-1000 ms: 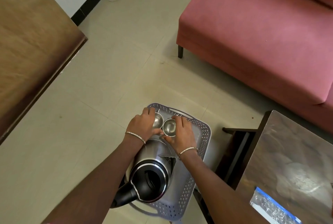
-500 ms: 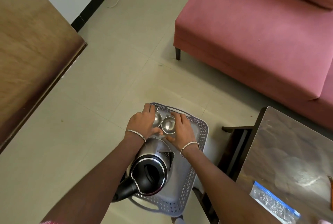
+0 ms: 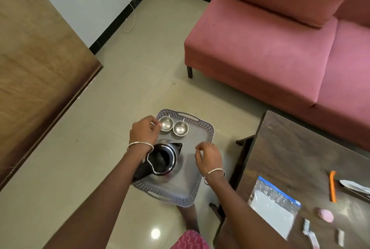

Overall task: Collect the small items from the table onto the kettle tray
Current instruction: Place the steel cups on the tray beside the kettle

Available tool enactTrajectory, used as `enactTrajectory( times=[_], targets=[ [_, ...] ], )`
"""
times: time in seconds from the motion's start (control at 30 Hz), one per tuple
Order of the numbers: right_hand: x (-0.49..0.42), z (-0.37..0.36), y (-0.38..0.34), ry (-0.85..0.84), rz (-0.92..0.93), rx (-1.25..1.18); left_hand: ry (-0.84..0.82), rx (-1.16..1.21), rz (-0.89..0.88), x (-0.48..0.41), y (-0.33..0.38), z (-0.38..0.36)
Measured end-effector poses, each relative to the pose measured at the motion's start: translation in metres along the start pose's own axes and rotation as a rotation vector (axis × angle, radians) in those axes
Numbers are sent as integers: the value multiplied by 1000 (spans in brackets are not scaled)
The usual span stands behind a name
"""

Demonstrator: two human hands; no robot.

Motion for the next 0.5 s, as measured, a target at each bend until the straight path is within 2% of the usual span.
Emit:
enactTrajectory(
  times=[0.23,0.5],
  targets=[
    [109,53,-4,106,-60,-81,126,82,-217,140,22,17],
    [258,106,38,218,-210,-78,-29,107,-243,275,12,-46]
  ],
)
Point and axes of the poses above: each hand's wrist, its own x-axis away from the middle knuckle, its own z-axis out of the back of the hand, y = z × x, the point moved 10 cm from there along -x, towards the middle knuckle, and after that the axes turned 12 degrees about z, right-handed, at the moved point
